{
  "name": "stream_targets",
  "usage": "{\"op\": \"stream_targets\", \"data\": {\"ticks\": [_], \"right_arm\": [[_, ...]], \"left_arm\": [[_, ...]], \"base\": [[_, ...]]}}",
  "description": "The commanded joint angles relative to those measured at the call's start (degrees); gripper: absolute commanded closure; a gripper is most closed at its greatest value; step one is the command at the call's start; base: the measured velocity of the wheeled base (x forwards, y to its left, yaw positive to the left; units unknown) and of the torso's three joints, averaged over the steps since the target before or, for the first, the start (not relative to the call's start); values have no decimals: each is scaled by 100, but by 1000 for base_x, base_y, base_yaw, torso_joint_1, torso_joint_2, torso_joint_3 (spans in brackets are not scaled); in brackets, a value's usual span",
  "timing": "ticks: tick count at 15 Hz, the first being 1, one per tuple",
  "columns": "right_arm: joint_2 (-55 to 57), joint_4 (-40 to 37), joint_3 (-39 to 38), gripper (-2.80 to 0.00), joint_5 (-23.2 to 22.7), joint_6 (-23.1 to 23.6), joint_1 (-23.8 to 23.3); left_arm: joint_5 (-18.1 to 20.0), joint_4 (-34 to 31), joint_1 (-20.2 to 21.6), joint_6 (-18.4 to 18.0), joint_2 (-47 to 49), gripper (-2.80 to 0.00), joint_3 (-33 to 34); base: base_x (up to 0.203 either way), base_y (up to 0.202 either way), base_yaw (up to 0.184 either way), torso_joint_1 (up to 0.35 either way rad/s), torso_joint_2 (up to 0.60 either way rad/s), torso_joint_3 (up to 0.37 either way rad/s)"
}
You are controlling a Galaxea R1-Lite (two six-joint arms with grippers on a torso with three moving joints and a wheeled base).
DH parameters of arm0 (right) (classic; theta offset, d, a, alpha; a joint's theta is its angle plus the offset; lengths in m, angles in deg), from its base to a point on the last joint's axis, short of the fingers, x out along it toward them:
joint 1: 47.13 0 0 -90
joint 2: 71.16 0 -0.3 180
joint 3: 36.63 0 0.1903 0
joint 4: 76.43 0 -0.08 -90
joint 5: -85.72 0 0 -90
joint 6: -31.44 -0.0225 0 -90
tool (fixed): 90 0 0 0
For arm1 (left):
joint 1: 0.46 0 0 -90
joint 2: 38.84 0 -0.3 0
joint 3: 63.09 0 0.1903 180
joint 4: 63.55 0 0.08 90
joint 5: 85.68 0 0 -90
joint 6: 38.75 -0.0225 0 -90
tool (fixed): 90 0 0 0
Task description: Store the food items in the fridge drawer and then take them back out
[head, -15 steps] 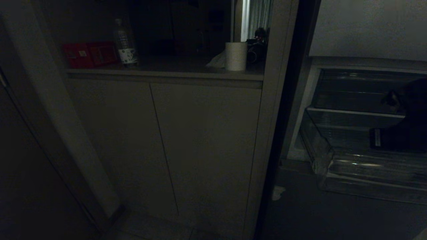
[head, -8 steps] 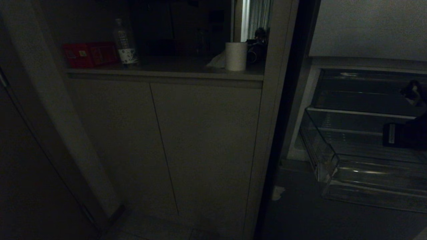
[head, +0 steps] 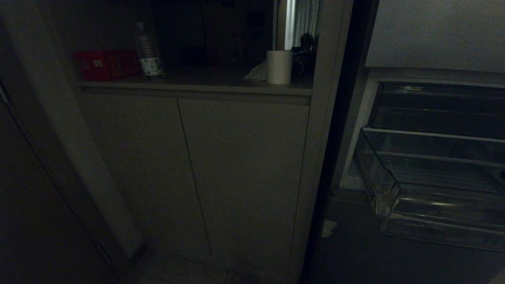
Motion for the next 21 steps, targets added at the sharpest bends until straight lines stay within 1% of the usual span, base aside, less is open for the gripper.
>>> {"op": "stream_targets", "data": {"ticks": [1,3,5,6,7,8,9,11,12,13,14,15,21], "right_arm": [[-1936,-8,-880,0,-151,220,5],[-3071,-12,-1709,0,-236,523,6],[-4031,22,-2736,0,-273,889,4],[-4280,226,-3306,0,-282,1017,3],[-4352,632,-3872,0,-292,1129,36],[-4430,1054,-4352,0,-298,1255,154],[-4659,1252,-4678,0,-316,1341,282],[-5562,1095,-4755,0,-432,1386,386],[-5866,1050,-4750,0,-456,1341,412],[-6000,995,-4745,0,-451,1170,441],[-5957,928,-4740,0,-439,975,469],[-5951,915,-4739,0,-410,934,474],[-5951,915,-4739,0,-393,851,474]], "left_arm": [[-2,-1,1,2,1,0,0],[-2,0,1,2,1,0,0],[-2,-1,1,2,1,0,0],[-2,0,1,2,1,0,0],[-2,0,1,2,1,0,0],[-2,0,1,2,1,0,0],[-2,0,1,2,1,0,0],[-2,0,1,2,1,0,0],[-2,0,1,2,1,0,0],[-2,0,1,2,1,0,0],[-2,0,1,2,1,0,0],[-2,0,1,2,1,0,0],[-2,0,1,2,1,0,0]], "base": [[0,0,0,0,0,0],[0,0,0,0,0,0],[0,0,0,0,0,0],[0,0,0,0,0,0],[0,0,0,0,0,0],[0,0,0,0,0,0],[0,0,0,0,0,0],[0,0,0,0,0,0],[0,0,0,0,0,0],[0,0,0,0,0,0],[0,0,0,0,0,0],[0,0,0,0,0,0],[0,0,0,0,0,0]]}}
